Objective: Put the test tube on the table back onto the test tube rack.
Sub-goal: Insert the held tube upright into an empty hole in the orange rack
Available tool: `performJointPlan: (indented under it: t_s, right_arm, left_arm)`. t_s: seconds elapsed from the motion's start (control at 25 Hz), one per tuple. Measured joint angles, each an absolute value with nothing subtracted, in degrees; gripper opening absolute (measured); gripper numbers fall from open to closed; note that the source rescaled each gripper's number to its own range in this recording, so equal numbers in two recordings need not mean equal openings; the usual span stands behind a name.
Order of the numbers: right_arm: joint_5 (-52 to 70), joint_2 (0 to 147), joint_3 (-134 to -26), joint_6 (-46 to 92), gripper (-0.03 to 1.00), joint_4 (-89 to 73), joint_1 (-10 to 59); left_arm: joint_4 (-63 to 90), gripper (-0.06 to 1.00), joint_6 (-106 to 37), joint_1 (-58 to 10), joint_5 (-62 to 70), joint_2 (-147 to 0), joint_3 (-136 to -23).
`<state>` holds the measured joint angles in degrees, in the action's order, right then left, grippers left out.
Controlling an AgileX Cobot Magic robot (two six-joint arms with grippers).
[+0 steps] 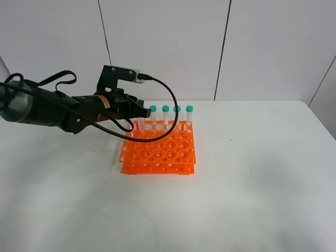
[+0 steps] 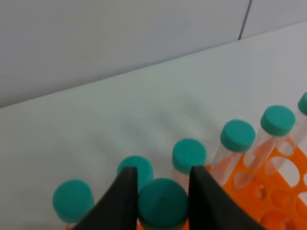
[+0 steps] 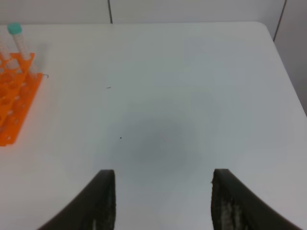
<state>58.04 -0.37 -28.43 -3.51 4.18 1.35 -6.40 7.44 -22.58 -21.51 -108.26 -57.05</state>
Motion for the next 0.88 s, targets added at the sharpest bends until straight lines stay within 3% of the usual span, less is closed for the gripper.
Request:
performJointPlan:
  t_s: [0.88]
  right_arm:
    - [58.0,-0.4,-28.4,-3.5,0.59,4.2,1.3]
  left_arm:
    - [-6.6,0.0,7.4,-22.0,-20.9,-108.3,-56.6]
